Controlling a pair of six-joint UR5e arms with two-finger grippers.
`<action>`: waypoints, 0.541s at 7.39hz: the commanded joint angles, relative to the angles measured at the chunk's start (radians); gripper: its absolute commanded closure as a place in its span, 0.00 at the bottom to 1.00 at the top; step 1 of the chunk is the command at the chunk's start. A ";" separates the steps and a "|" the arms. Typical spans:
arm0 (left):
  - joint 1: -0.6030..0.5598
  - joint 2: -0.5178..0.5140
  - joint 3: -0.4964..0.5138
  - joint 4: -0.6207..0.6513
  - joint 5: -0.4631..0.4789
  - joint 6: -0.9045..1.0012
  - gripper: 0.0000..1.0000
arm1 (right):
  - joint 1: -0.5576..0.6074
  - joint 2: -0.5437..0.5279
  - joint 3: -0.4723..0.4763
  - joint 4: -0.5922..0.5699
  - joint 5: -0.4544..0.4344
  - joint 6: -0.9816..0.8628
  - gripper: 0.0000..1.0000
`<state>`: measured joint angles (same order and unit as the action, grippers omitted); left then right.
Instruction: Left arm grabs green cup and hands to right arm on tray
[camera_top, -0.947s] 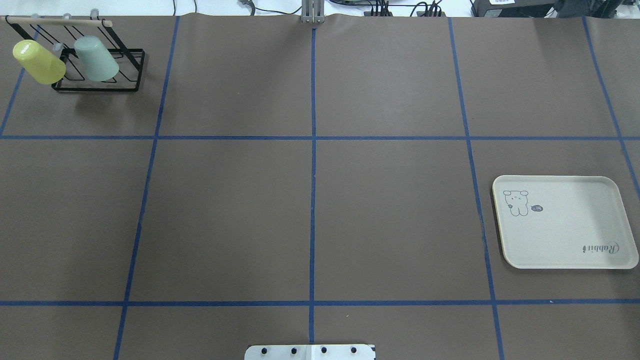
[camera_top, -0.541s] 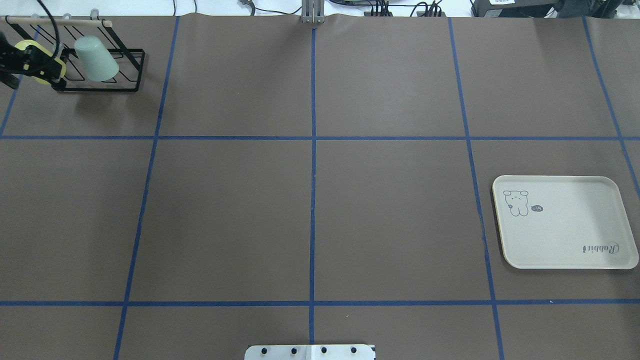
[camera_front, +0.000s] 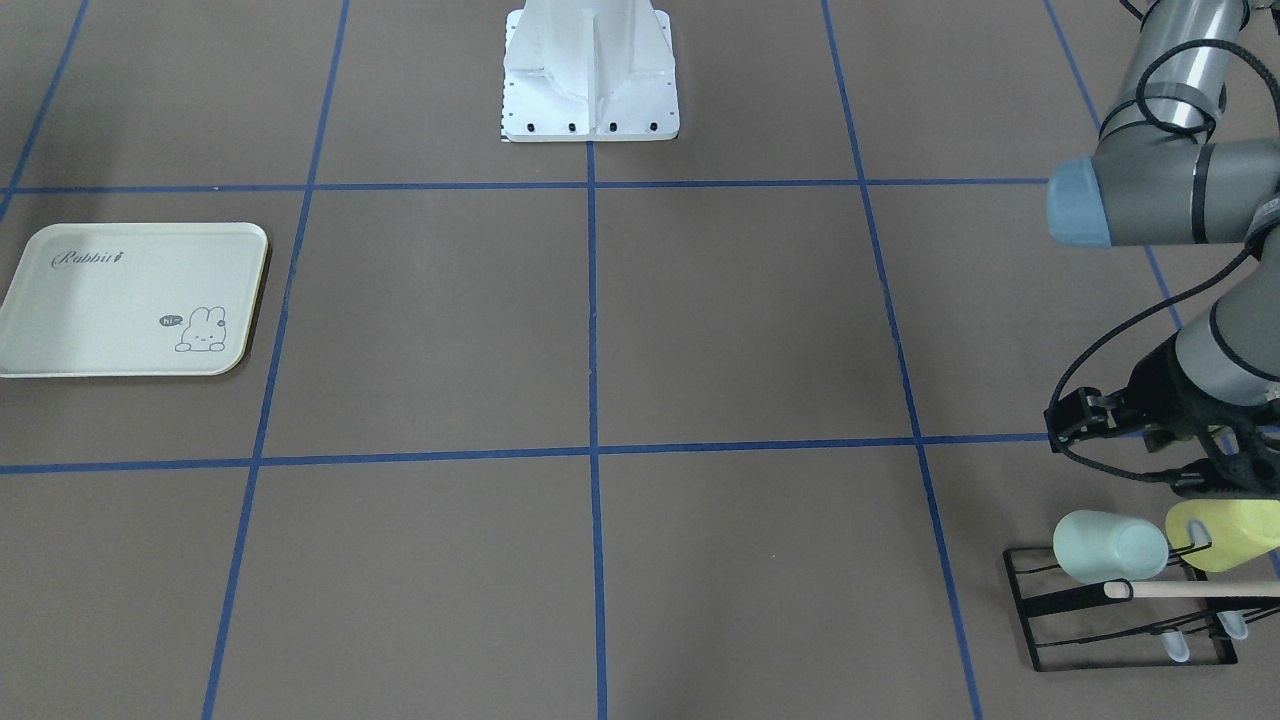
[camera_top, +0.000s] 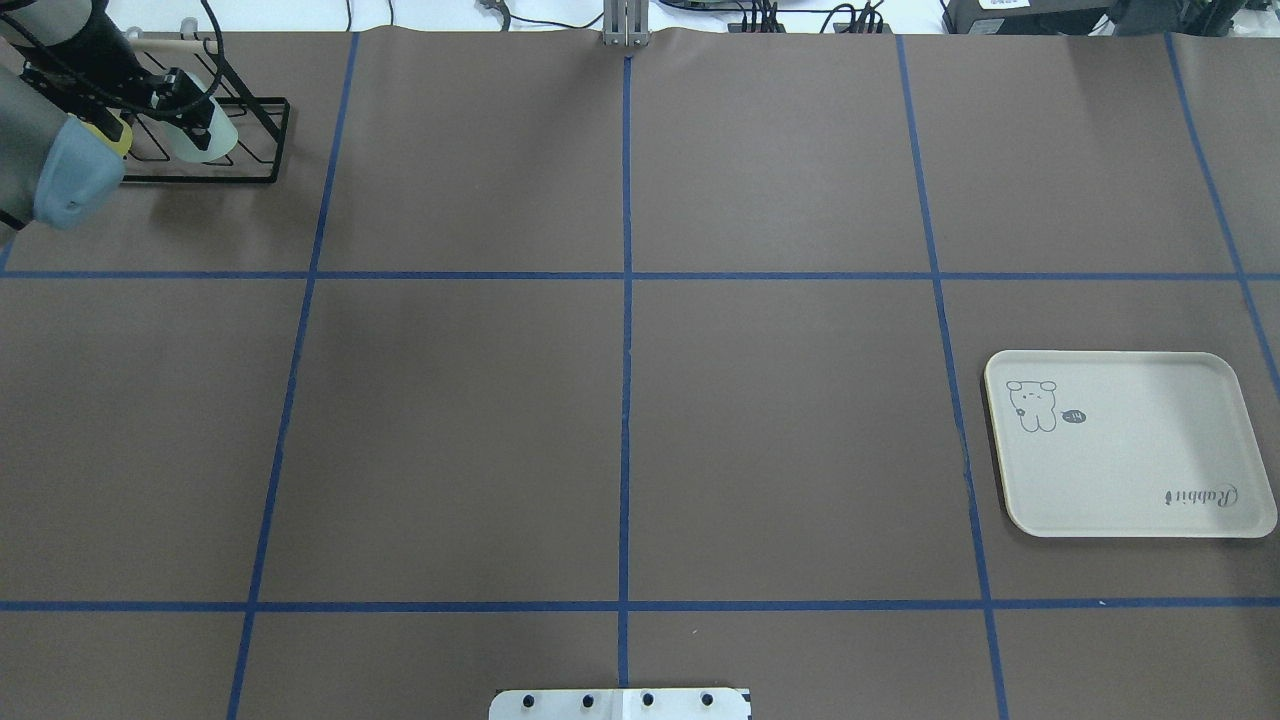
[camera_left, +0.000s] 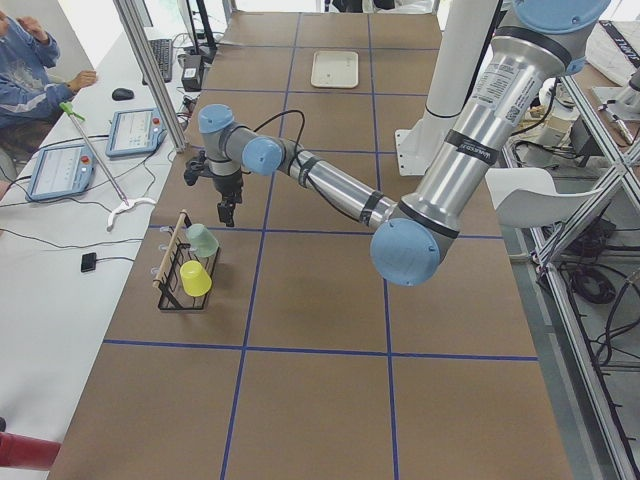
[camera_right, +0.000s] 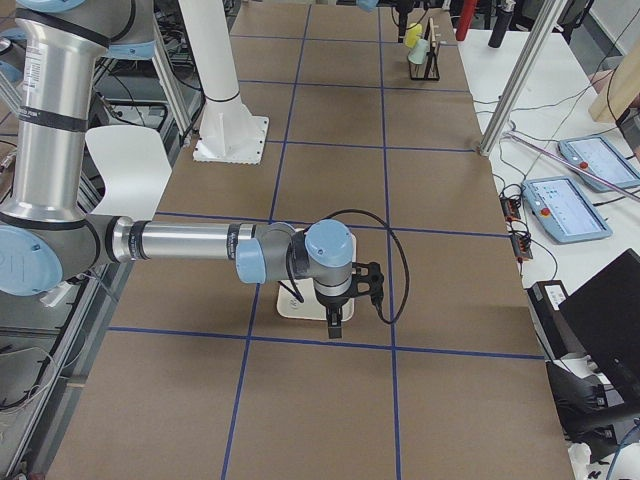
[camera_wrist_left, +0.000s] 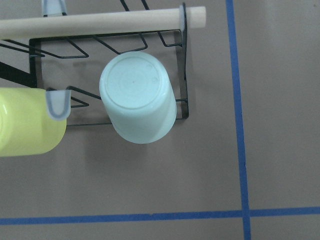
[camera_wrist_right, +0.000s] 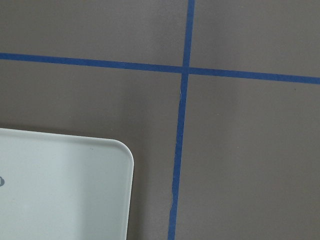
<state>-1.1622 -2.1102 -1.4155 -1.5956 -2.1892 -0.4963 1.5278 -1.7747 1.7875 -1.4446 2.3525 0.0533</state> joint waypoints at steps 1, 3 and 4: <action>0.003 -0.020 0.096 -0.081 0.002 -0.001 0.00 | -0.008 0.000 0.000 0.001 0.001 0.000 0.00; 0.003 -0.085 0.192 -0.083 0.002 -0.005 0.00 | -0.012 0.000 0.000 0.000 0.001 0.003 0.00; 0.001 -0.091 0.204 -0.083 0.002 -0.004 0.00 | -0.015 0.000 0.000 0.000 0.001 0.002 0.00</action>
<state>-1.1604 -2.1812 -1.2451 -1.6763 -2.1875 -0.4999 1.5165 -1.7748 1.7871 -1.4445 2.3531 0.0553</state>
